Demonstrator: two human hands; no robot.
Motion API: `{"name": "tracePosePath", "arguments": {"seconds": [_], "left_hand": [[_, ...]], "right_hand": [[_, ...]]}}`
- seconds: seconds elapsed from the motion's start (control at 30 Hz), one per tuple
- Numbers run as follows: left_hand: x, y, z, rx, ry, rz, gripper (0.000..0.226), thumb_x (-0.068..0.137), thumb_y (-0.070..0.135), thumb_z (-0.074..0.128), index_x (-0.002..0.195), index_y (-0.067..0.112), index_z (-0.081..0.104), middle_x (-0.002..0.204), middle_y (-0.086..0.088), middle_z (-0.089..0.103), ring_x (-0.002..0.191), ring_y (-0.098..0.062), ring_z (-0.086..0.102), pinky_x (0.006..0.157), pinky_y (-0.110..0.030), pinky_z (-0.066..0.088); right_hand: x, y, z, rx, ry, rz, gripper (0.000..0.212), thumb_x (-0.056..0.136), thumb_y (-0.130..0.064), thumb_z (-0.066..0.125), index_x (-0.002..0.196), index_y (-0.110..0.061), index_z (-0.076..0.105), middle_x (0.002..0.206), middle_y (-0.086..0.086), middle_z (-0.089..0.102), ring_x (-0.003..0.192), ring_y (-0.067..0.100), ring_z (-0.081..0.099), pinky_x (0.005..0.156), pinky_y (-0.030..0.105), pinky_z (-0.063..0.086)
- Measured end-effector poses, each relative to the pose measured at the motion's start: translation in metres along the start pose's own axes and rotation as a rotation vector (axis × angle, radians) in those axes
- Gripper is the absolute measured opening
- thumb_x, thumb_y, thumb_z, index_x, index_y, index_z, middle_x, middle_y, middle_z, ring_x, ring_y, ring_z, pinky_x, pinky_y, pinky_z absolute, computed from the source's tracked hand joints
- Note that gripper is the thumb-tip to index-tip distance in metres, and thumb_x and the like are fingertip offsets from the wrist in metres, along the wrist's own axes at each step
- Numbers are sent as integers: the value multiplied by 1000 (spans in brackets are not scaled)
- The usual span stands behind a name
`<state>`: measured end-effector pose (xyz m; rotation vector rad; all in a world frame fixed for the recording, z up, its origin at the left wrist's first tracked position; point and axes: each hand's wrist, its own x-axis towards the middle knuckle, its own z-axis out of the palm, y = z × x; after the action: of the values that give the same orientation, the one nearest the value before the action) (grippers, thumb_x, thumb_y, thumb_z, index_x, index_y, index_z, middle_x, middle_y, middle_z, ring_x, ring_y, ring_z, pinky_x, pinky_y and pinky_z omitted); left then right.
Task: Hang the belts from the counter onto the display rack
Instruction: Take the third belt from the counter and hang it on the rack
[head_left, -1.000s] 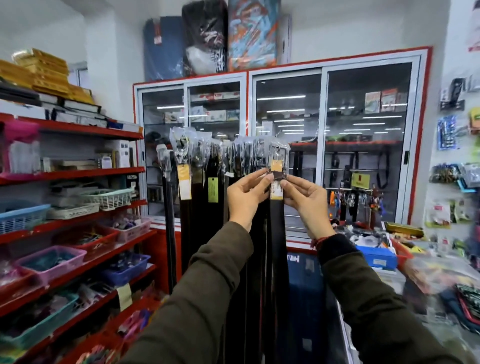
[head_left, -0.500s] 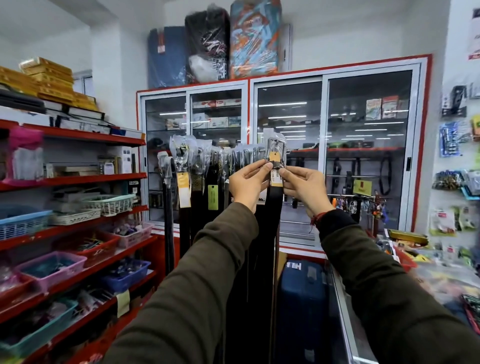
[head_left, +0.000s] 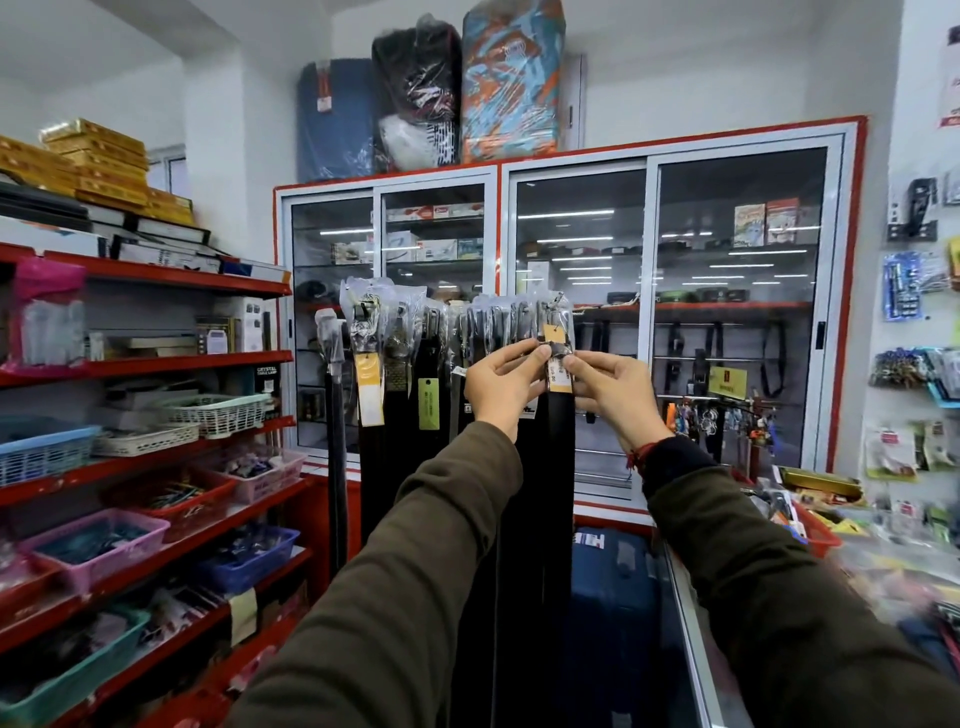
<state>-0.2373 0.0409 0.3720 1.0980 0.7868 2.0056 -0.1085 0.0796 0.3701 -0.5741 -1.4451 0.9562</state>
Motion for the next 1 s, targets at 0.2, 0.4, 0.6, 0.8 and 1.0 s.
{"name": "tracePosePath", "arguments": {"seconds": [0.2,0.4,0.6,0.8,1.0], "left_hand": [[-2,-15,-17,617,4,427,33,102,24,56,131,13,67,122,-8,73,107,-13,69,97,-28,56],[7,-27,-46,1387,-234,868,58,106,36,33,161,29,16,171,4,11,158,-20,7,128,-44,12],[31,-31,-59,1682,-277,908,63,104,42,28,162,24,11,171,5,5,158,-24,5,127,-50,12],[40,-33,-65,1710,-304,817,65,103,40,31,162,24,7,171,5,-1,158,-25,3,128,-49,9],[23,-25,-82,1644,-241,850,63,103,41,30,161,23,15,171,-1,9,158,-23,4,127,-50,10]], "right_hand": [[-10,28,11,-64,147,-133,43,105,-33,47,146,-20,47,139,-1,60,121,13,62,107,37,50],[-21,51,11,-392,19,-438,50,110,-28,29,159,-26,22,169,-13,15,154,-4,10,124,16,9],[-4,65,6,-672,-132,-464,55,108,-38,29,161,-31,12,169,-20,3,155,-3,-6,127,28,6],[9,63,11,-704,-217,-357,57,107,-44,26,160,-36,7,168,-23,-1,156,2,-8,128,32,4],[-9,72,26,-614,-111,-373,59,107,-48,27,160,-38,2,168,-23,-2,155,-1,-10,129,38,7]]}}
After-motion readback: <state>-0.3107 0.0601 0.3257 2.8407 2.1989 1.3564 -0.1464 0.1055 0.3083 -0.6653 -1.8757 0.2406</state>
